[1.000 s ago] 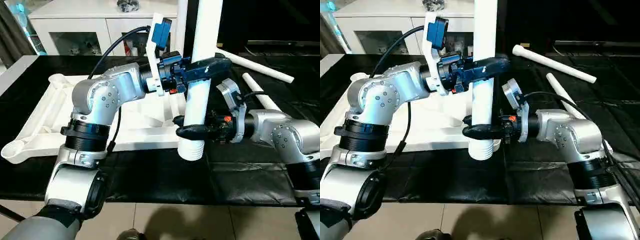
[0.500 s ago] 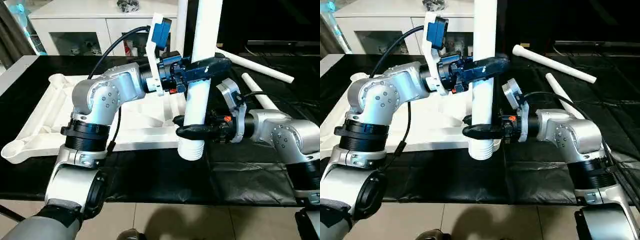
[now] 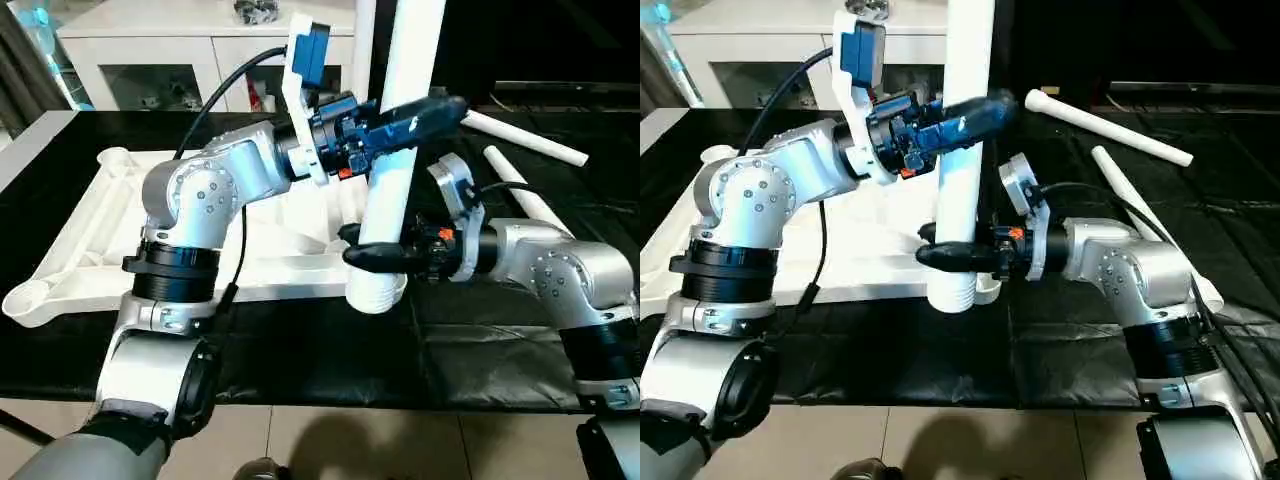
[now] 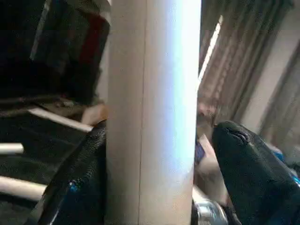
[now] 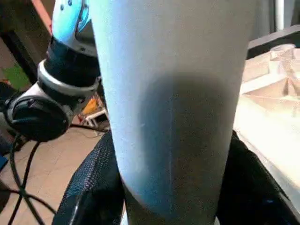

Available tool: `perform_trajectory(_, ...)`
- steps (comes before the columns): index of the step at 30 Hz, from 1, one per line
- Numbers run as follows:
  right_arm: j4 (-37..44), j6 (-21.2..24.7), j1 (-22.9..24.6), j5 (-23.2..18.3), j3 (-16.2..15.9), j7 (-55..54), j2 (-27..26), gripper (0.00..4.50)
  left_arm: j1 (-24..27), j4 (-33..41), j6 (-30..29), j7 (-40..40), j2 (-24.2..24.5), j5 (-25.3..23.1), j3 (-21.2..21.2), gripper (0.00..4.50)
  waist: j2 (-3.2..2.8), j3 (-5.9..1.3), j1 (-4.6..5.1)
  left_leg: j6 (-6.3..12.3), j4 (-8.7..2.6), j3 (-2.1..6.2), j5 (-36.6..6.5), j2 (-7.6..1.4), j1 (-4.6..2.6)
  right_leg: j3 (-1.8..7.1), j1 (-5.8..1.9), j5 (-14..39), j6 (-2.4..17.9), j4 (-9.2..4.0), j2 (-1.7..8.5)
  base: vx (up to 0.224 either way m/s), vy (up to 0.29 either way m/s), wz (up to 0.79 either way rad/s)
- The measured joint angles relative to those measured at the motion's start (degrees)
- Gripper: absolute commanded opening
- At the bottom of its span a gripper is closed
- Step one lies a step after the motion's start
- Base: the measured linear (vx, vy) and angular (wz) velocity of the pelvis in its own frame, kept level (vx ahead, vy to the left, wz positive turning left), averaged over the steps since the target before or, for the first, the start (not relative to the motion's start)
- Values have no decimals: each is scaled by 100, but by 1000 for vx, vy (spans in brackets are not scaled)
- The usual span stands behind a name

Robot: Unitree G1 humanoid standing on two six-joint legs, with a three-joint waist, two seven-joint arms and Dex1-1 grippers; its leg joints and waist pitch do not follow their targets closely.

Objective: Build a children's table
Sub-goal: Pick table leg

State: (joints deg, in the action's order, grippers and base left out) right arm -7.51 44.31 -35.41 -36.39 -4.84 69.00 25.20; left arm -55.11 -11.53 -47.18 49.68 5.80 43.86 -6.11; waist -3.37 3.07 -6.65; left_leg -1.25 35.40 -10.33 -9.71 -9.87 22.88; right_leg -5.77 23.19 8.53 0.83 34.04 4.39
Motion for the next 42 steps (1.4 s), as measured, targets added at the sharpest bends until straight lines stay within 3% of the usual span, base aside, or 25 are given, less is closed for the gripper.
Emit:
perform_trajectory(7,-72,25,3,-7,130,-200,-60,198,-636,-496,571,-771,-307,147,-627,340,-1,-1,2,0,2,3,0,0,0,-1,-2,0,0,0,0,0,0,0)
perform_trajectory(14,-209,-5,3,-7,347,-500,-238,197,-721,-779,763,-1320,-532,557,-1269,340,-1,-1,6,0,2,4,0,0,3,-2,0,0,0,0,0,0,0,0)
perform_trajectory(20,-206,-264,76,16,572,-962,-416,197,-840,-856,1015,-1505,-258,768,-1665,340,-3,-2,8,0,2,7,0,0,2,-4,0,0,0,1,0,0,0,0)
perform_trajectory(25,-167,-827,249,446,652,-1629,-611,196,-294,-962,1304,-1457,293,-224,-1185,340,-4,-2,30,-1,2,8,0,0,1,-3,0,0,-2,0,0,0,0,0)
perform_trajectory(30,23,-1434,363,1034,558,-2356,-855,196,346,-1073,1924,-1177,853,-1445,35,340,-3,-2,39,-2,-1,10,-3,1,5,-2,2,5,-11,-3,0,0,0,0)
perform_trajectory(35,60,-1876,670,1482,482,-3032,-1055,196,916,-1068,2665,-404,1371,-2288,886,340,-5,-1,76,-6,-15,10,-1,2,5,-1,8,7,-13,-3,0,0,0,0)
perform_trajectory(38,84,-2138,885,1730,422,-3293,-1128,196,1065,-1147,2707,-293,1265,-2385,947,340,-4,-1,87,-8,-16,10,0,3,6,-1,7,6,-11,-2,0,0,0,0)
perform_trajectory(42,168,-2213,1059,1883,246,-3339,-1174,196,697,-1248,2635,-673,1041,-2330,784,340,-4,-1,144,-11,-14,10,2,3,2,2,7,3,-7,1,0,0,0,0)
